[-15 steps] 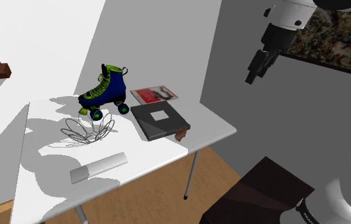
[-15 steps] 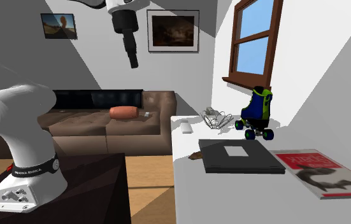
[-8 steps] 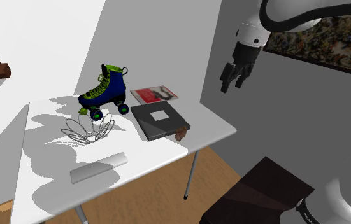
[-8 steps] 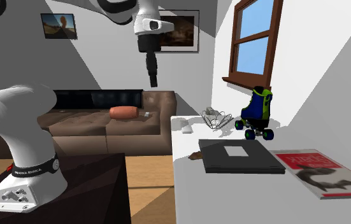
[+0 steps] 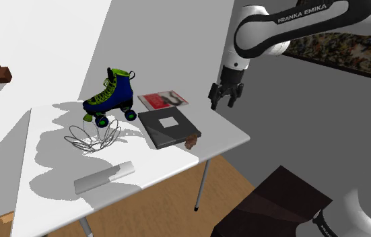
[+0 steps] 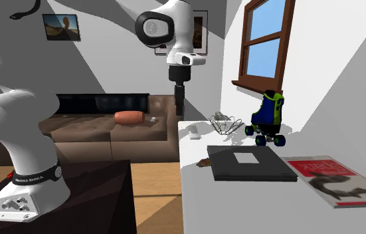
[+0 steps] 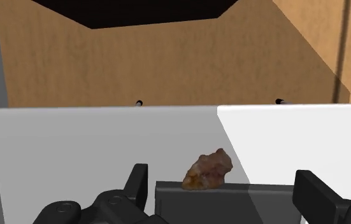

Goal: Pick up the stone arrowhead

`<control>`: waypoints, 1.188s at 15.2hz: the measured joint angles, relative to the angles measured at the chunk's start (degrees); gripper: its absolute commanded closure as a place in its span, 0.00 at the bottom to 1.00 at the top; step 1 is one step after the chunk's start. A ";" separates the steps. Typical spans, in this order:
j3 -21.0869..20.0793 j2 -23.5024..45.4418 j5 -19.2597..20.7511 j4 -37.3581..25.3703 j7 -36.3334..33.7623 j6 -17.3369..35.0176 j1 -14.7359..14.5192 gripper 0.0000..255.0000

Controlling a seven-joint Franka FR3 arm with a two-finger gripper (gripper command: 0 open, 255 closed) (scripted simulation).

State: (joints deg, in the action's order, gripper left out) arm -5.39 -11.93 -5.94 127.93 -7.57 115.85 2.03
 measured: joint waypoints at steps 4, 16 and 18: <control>0.23 8.49 -1.59 -3.95 -2.12 2.41 0.38 0.00; 0.44 35.58 -7.40 -19.96 -8.04 7.45 0.84 0.00; 0.48 38.12 -7.93 -21.45 -8.29 7.99 0.98 0.00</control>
State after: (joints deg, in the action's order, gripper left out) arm -4.91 26.19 -13.87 106.47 -15.85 123.84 3.01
